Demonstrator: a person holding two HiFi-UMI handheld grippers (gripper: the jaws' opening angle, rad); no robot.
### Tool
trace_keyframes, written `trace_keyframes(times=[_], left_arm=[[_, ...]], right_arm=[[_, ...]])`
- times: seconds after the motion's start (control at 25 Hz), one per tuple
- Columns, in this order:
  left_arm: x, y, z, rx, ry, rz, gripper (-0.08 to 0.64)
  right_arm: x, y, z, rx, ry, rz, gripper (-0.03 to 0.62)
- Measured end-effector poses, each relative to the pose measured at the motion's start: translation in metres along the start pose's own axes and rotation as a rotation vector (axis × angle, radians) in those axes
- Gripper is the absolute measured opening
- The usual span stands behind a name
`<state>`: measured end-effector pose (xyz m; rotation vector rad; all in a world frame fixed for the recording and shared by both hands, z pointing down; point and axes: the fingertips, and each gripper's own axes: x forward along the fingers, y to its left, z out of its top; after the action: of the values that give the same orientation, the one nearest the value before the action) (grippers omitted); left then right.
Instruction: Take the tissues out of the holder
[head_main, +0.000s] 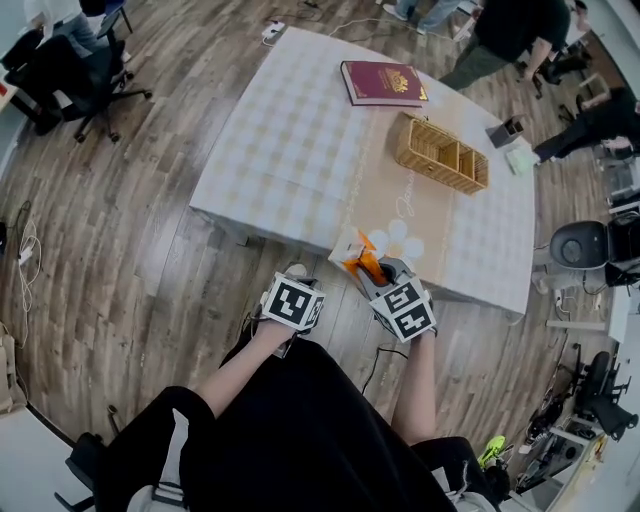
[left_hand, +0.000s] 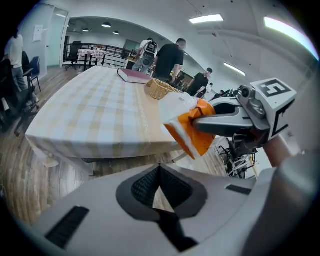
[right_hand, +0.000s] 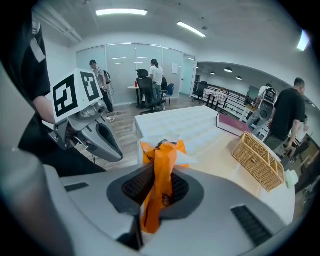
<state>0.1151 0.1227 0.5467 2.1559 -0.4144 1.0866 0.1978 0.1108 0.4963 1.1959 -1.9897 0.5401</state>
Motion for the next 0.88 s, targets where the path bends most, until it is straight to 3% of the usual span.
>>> trace_keyframes(times=[0.48,0.88], left_arm=[[-0.014,0.007,0.002,0.037,-0.014,-0.002,0.000],[-0.026,0.041,0.025,0.028,-0.027,0.011,0.000]], right_arm=[[-0.005,0.029,0.000,0.076,-0.037,-0.050,0.049],[0.014,0.034,0.033,0.104,-0.069,-0.056,0.048]])
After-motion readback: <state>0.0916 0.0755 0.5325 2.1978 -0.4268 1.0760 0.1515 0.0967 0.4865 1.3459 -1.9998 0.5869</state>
